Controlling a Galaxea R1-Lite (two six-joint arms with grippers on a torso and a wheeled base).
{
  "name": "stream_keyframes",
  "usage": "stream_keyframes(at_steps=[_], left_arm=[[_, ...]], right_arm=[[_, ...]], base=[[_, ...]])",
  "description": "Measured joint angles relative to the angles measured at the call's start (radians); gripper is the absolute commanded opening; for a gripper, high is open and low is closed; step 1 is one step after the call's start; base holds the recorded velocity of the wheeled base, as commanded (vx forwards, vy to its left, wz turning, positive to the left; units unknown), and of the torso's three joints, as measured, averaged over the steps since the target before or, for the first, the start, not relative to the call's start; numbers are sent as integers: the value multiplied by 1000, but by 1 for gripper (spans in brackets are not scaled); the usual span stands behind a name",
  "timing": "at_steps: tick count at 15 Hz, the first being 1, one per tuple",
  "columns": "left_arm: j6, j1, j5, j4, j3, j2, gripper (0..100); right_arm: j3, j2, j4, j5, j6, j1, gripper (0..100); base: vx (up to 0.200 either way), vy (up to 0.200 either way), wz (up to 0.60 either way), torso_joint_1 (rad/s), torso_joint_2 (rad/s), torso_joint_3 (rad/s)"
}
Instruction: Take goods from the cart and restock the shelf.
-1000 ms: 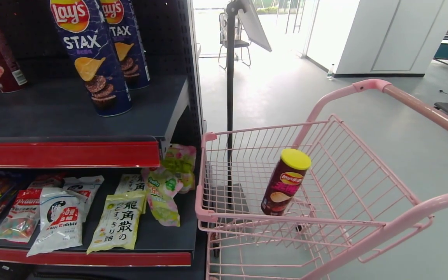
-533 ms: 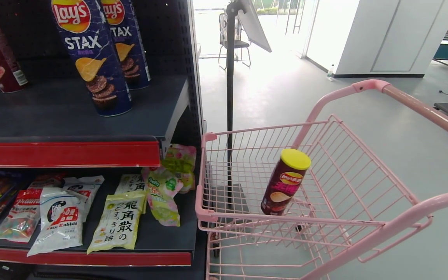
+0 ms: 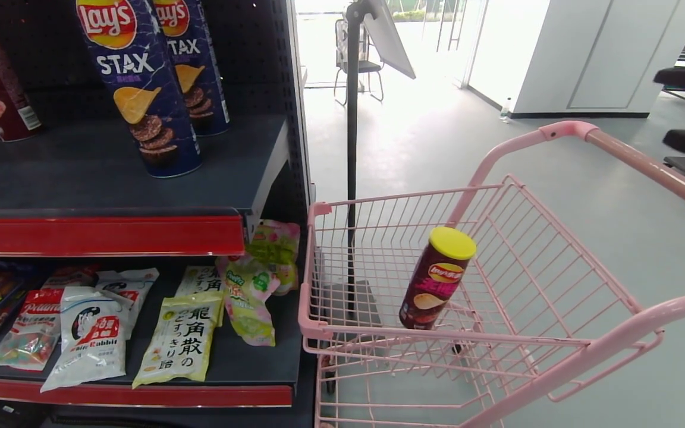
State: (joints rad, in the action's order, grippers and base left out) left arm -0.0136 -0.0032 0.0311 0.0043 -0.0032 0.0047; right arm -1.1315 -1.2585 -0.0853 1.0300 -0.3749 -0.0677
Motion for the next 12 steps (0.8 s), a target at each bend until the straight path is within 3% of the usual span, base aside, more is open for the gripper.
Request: stream_keyframes(at_steps=[3, 6, 9, 12], left_arm=[[0, 0, 0, 0, 0, 0, 100], [0, 0, 0, 0, 0, 0, 100], [0, 0, 0, 0, 0, 0, 100], [0, 0, 0, 0, 0, 0, 100]], right_arm=[[-28, -180, 37, 120, -155, -48, 100], [-43, -300, 177, 128, -295, -60, 100], [-46, -374, 300, 106, -333, -48, 100], [-53, -413, 301, 102, -341, -19, 100]], base=[[0, 0, 0, 0, 0, 0], [0, 0, 0, 0, 0, 0], [0, 0, 0, 0, 0, 0], [0, 0, 0, 0, 0, 0]])
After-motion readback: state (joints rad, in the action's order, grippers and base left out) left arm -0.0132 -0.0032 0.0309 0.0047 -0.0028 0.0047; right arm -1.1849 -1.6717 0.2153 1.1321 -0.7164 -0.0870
